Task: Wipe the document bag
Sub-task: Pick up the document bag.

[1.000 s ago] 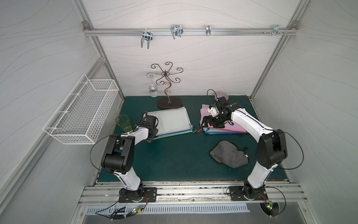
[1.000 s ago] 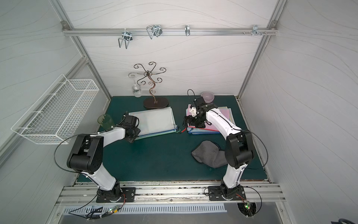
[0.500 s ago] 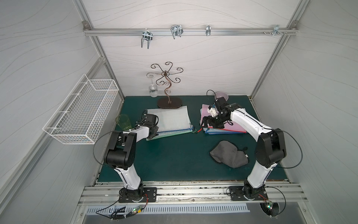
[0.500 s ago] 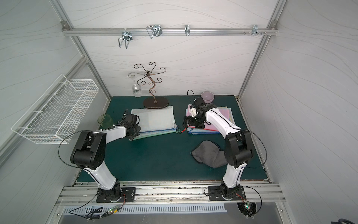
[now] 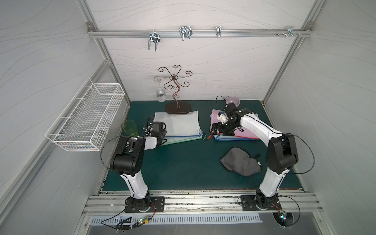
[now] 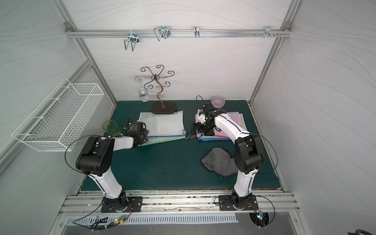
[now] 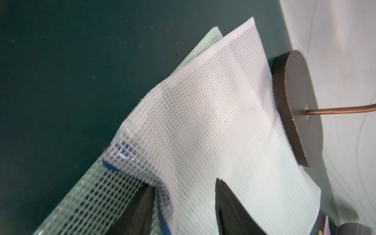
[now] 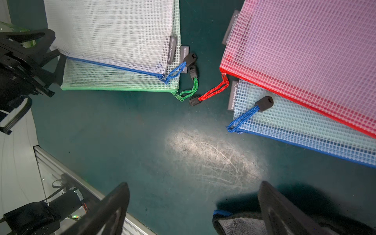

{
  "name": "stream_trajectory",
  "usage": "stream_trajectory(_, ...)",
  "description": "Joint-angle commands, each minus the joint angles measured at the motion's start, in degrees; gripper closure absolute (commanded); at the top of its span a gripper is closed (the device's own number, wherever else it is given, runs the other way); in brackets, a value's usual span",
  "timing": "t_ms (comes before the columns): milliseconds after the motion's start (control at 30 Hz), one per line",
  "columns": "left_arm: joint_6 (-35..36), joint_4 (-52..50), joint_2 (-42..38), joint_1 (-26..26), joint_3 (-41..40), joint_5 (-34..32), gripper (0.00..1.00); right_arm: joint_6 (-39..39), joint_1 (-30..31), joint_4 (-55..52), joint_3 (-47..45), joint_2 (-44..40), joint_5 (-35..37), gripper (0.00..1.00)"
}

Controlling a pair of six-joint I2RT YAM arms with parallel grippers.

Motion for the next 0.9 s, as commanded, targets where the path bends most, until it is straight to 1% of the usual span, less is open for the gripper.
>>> stream_trajectory(0,-2.32,0.67,6.37,-0.79,-3.17,8.46,0.48,0.62,0.14,-0.28,1.37,0.74,-1.11,0.01)
stream_trajectory(67,-2.28,2.42,6.94,-0.83,-3.35,8.78,0.49,0.64,0.23,-0.31,1.44,0.74,-0.99,0.01)
stream_trajectory(100,-2.23,3.25,7.22,-0.85,-3.35,9.25,0.52,0.59,0.23,-0.33,1.42,0.75,-1.05,0.01)
stream_trajectory(200,-2.06,3.61,7.08,-0.8,-3.24,10.24,0.68,0.53,0.31,-0.42,1.47,0.68,-1.14,0.01)
stream_trajectory(267,-1.76,2.71,5.64,-0.91,-3.52,10.0,0.81,0.58,0.36,-0.5,1.54,0.41,-1.08,0.01)
stream_trajectory(333,-1.08,0.67,3.7,-0.98,-3.35,9.76,0.9,0.62,0.47,-0.55,1.58,0.27,-1.16,0.01)
stream_trajectory(400,-0.01,-0.82,0.84,-0.98,-3.52,9.55,0.96,0.62,0.73,-0.68,1.81,-0.04,-1.18,0.01)
stream_trajectory(500,2.12,-4.19,-4.63,-1.07,-3.11,9.2,1.0,0.7,1.04,-1.03,1.99,-0.87,-1.15,0.01)
stream_trajectory(600,5.45,-9.36,-10.86,-1.32,-1.35,9.42,1.0,1.04,1.29,-1.03,2.35,-1.63,-1.23,0.01)
stream_trajectory(733,9.6,-18.75,-19.04,-1.5,0.52,12.59,1.0,1.08,1.37,-3.29,3.13,-2.77,-0.37,0.01)
stream_trajectory(867,11.72,-28.3,-27.61,-2.9,-1.38,15.22,1.0,1.5,1.46,-7.2,2.44,-4.33,2.11,0.01)
